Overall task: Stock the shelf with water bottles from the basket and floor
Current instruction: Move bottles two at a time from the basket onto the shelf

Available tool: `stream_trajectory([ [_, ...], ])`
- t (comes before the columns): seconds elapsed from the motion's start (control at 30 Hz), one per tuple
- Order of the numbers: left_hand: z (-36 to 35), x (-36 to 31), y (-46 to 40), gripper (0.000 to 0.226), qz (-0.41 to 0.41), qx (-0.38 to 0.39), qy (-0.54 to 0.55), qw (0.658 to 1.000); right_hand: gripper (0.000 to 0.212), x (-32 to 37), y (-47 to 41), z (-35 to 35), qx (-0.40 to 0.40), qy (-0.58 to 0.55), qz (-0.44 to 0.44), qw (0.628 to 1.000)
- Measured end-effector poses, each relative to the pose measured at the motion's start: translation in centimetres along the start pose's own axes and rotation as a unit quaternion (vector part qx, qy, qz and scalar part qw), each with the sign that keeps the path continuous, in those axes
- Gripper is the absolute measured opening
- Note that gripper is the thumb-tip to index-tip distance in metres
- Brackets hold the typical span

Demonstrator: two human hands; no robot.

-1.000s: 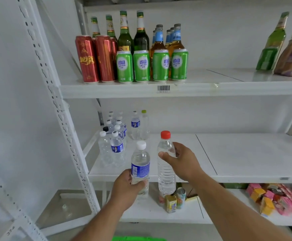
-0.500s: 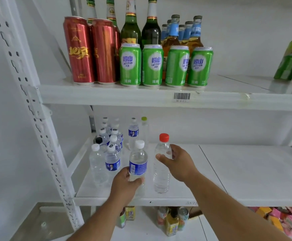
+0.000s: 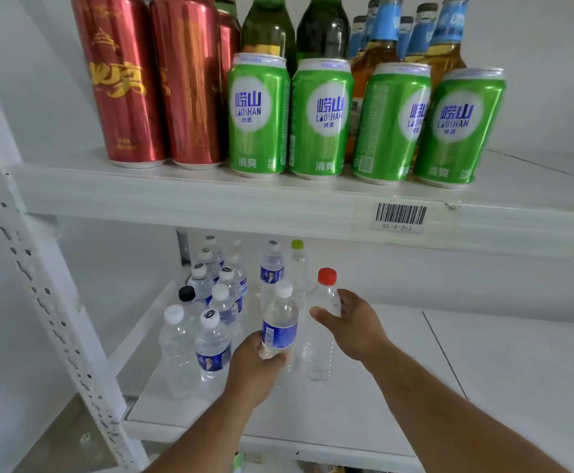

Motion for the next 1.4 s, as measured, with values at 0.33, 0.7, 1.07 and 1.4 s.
stream_trajectory([
  [0.33,-2.6,1.1,-8.0,0.035,0.003,-0.062,-0.024,0.998,0.046,-2.1,-8.4,-2.7,0.028,0.002,-0.015,0.999],
  [0.7,-4.6,2.4,-14.5,0.023,-0.013,-0.137,-0.031,0.990,0.044,-1.6,-12.7,-6.0,0.037,0.003,-0.019,0.999],
  [1.07,-4.9,3.6,-17.2,0.022,-0.017,-0.156,-0.025,0.987,0.015,-0.9,-13.8,-6.9,0.061,-0.007,0.022,0.998],
  [1.4,-4.9,4.0,-17.4,0.055,-0.006,-0.119,-0.051,0.992,0.046,-1.4,-13.9,-7.2,0.073,0.007,-0.047,0.996],
])
Point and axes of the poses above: each hand's wrist, its own y-axis away from the middle knuckle, its own z-axis out of the back of the hand, x = y × z, the point moved 1 cm from there along -y, towards the middle knuckle, and after that the axes turned 5 degrees about y, right-handed, at the moved point
